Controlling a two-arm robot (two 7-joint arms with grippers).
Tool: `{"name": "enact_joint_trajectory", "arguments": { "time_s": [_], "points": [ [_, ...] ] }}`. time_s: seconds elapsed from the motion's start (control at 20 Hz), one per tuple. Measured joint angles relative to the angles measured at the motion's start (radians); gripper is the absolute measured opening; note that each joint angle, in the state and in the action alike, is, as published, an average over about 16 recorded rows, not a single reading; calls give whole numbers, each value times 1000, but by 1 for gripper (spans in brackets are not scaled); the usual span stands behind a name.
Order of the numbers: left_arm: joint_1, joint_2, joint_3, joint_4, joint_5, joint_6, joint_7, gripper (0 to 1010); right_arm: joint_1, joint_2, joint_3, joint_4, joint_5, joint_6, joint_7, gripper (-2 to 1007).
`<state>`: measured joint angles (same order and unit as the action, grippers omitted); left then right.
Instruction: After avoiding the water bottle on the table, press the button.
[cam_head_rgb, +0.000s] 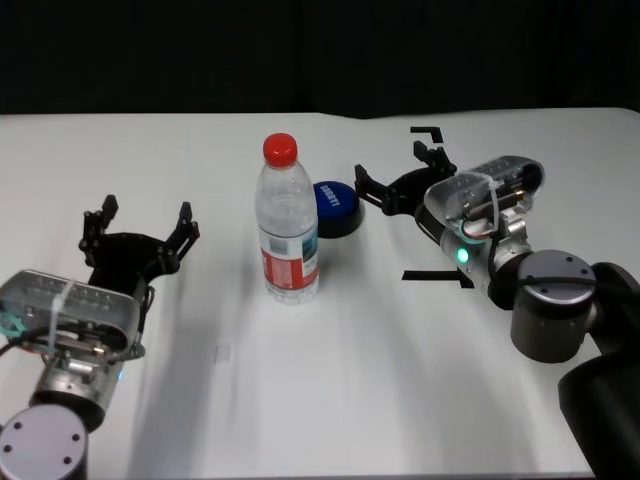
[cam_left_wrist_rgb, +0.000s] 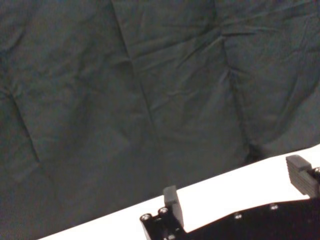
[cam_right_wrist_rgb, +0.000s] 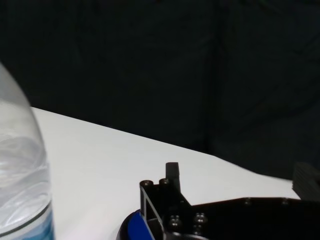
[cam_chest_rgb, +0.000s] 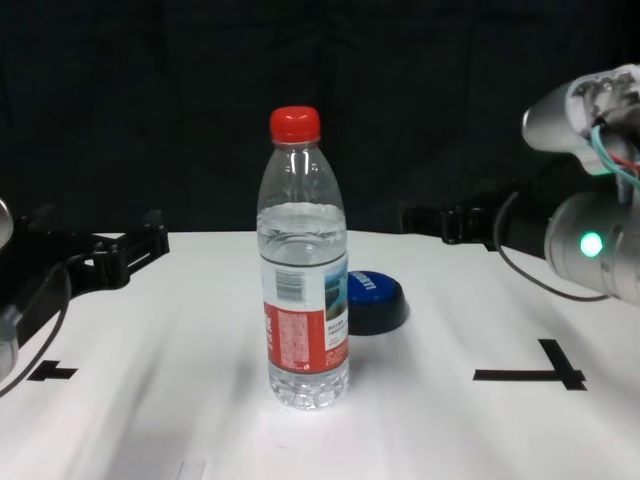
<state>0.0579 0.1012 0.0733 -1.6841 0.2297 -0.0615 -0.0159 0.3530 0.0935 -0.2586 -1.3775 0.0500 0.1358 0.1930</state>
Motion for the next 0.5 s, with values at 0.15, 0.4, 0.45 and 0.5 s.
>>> {"name": "enact_joint_trajectory", "arguments": {
  "time_s": [0.15, 0.4, 0.45, 0.5],
  "points": [
    [0, 0, 0, 0, 0, 0, 0, 1003, -27, 8, 2, -36, 3, 7, -2, 1003],
    [0, 0, 0, 0, 0, 0, 0, 1003, -67, 20, 6, -87, 8, 18, -4, 1003],
    [0, 0, 0, 0, 0, 0, 0, 1003, -75, 22, 7, -97, 8, 20, -5, 1003],
    [0, 0, 0, 0, 0, 0, 0, 1003, -83, 24, 7, -106, 9, 22, -5, 1003]
  ]
}}
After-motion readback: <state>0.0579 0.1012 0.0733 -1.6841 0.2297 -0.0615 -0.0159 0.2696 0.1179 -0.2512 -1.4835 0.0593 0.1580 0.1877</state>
